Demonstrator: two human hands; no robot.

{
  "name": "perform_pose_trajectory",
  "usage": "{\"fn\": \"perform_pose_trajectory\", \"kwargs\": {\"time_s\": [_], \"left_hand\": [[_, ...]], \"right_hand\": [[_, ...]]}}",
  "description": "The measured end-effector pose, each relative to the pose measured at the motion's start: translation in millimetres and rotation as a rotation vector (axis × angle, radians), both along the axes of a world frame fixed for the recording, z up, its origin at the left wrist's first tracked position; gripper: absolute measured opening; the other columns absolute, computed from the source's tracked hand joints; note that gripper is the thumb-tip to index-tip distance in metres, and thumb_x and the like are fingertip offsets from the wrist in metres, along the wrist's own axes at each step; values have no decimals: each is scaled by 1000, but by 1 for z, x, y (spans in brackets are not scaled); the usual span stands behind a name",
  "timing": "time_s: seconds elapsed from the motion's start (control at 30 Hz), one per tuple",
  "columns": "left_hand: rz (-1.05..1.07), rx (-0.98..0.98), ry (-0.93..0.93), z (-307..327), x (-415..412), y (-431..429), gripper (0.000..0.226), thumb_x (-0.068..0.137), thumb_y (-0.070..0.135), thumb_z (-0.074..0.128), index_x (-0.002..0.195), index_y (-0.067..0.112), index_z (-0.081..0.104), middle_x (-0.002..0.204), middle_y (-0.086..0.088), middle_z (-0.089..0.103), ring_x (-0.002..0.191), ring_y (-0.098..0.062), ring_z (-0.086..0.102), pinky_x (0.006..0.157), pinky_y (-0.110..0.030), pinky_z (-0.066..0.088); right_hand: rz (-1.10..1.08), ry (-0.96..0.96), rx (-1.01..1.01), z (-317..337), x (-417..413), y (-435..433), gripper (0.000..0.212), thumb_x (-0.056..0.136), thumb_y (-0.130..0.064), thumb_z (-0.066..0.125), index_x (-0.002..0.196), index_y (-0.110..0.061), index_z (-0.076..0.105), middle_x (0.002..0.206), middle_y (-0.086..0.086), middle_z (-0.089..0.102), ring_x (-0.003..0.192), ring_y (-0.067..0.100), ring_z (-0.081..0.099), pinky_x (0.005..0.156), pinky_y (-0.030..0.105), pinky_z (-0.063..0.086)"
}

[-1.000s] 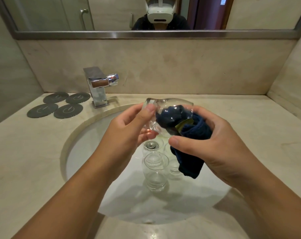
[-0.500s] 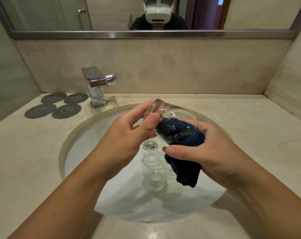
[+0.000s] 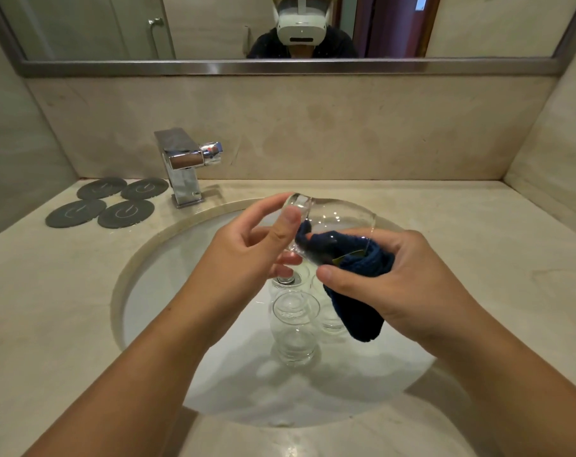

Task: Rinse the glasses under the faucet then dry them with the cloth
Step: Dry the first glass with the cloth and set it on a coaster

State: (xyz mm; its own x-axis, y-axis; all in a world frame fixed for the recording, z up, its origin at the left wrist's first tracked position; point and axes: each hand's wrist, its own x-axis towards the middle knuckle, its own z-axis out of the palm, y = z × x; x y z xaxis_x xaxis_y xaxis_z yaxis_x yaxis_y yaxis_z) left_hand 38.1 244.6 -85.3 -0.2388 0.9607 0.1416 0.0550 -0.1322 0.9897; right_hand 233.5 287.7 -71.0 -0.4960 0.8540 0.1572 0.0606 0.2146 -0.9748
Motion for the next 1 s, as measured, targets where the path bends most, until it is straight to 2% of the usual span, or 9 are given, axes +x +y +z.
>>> {"fn": "perform_pose_trajectory", "kwargs": {"time_s": [0.07, 0.17, 0.3, 0.37, 0.57, 0.7, 0.8, 0.87, 1.0], "left_hand": [[1, 12, 3, -2, -1, 1, 50, 89, 61, 76, 133, 38, 68, 109, 0, 82, 85, -17, 75, 88, -40, 58], [-28, 33, 36, -4, -2, 2, 48, 90, 55, 74, 135, 39, 68, 118, -1, 80, 103, -23, 78, 96, -40, 59], [-10, 44, 102, -3, -4, 1, 41, 96, 46, 69, 136, 39, 68, 127, 1, 77, 112, -21, 77, 96, -37, 62], [-48, 10, 30, -3, -5, 1, 38, 99, 43, 71, 137, 37, 67, 128, -2, 77, 114, -20, 76, 96, -34, 61], [-57, -67, -160, 1, -3, 2, 52, 86, 52, 67, 134, 33, 71, 116, -2, 79, 88, -21, 71, 88, -34, 56], [-27, -55, -122, 0, -3, 1, 57, 79, 54, 73, 131, 32, 72, 114, -9, 80, 94, -21, 75, 88, -32, 58], [-29, -34, -91, -1, -2, -1, 52, 82, 45, 80, 132, 35, 71, 123, -14, 77, 111, -23, 77, 102, -40, 59], [-44, -16, -47, -2, 0, -1, 49, 86, 45, 85, 132, 41, 70, 128, -10, 75, 114, -21, 77, 105, -42, 58], [-85, 26, 6, -4, -2, -1, 53, 87, 39, 79, 139, 42, 66, 140, -5, 70, 119, -24, 75, 113, -50, 52]], "right_hand": [[34, -10, 8, 1, 0, 0, 30, 85, -13, 85, 102, -38, 83, 81, 28, 73, 62, 43, 61, 63, 64, 51], [80, -40, 5, -1, 1, 1, 30, 83, -15, 87, 105, -36, 83, 82, 28, 73, 65, 33, 62, 62, 71, 50], [104, -15, -70, -6, 3, 4, 29, 82, -9, 90, 107, -22, 83, 82, 14, 77, 72, 21, 70, 73, 42, 58], [93, 6, -83, -6, 2, 3, 26, 82, -8, 89, 105, -20, 83, 76, 6, 74, 68, 21, 68, 71, 40, 57], [69, -31, 5, 2, 4, 1, 28, 89, -11, 81, 104, -35, 84, 80, 24, 74, 72, 59, 65, 69, 75, 52], [91, -99, 33, 0, 4, 1, 24, 88, -18, 83, 104, -36, 82, 75, 23, 72, 62, 52, 63, 62, 74, 50], [76, -92, 10, -2, 3, 1, 24, 86, -22, 87, 104, -37, 83, 88, 22, 78, 77, 55, 69, 73, 77, 52], [77, -61, -20, -3, 2, 2, 25, 83, -24, 88, 105, -35, 83, 93, 21, 79, 81, 50, 73, 81, 70, 56], [135, 50, -163, -4, 3, 4, 36, 73, -26, 90, 108, -26, 84, 80, 4, 76, 74, 20, 70, 77, 37, 58]]}}
